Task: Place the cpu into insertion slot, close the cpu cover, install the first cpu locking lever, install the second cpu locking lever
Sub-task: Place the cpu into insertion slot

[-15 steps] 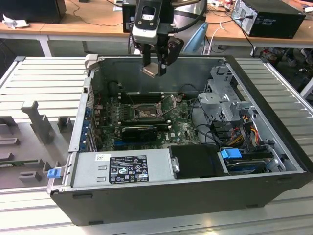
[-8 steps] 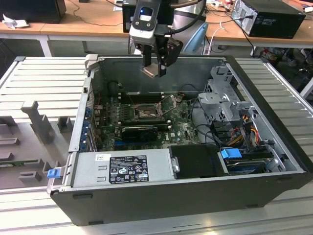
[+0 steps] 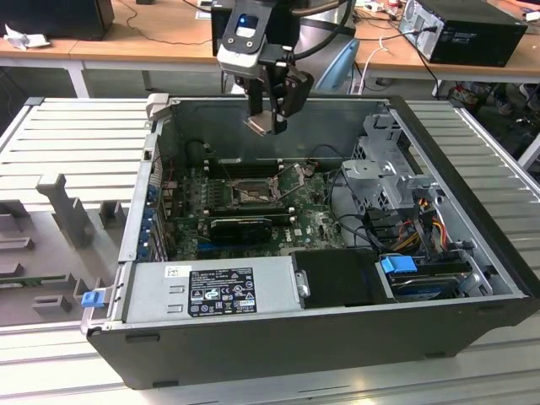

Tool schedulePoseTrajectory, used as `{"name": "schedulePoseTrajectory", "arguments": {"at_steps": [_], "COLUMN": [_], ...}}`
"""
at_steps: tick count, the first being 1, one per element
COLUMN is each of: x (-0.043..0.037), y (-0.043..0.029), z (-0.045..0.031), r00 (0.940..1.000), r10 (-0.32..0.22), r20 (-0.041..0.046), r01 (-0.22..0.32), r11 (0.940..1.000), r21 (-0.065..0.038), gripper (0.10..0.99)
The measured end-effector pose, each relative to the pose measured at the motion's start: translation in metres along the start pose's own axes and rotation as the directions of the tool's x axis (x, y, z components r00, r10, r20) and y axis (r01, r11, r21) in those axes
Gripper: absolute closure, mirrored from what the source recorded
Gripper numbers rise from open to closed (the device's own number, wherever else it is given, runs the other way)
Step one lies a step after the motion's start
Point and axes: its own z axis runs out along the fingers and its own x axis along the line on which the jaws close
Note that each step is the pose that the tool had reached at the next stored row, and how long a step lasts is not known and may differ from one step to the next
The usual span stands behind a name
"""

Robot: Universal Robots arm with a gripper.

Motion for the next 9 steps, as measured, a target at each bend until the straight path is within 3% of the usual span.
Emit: {"name": "schedulePoseTrajectory", "arguments": {"at_steps": [6, 9], "x": [-0.0002, -0.0002], "y": [-0.0009, -0.0012], "z": [0.0105, 0.0128], "r00": [0.9999, 0.9996], "r10": [0.01, 0.027], "r20": [0.0013, 0.006], "r01": [-0.01, -0.027], "r11": [0.9999, 0.9996], "r21": [-0.001, -0.004], "gripper": [0.545, 0.545]}}
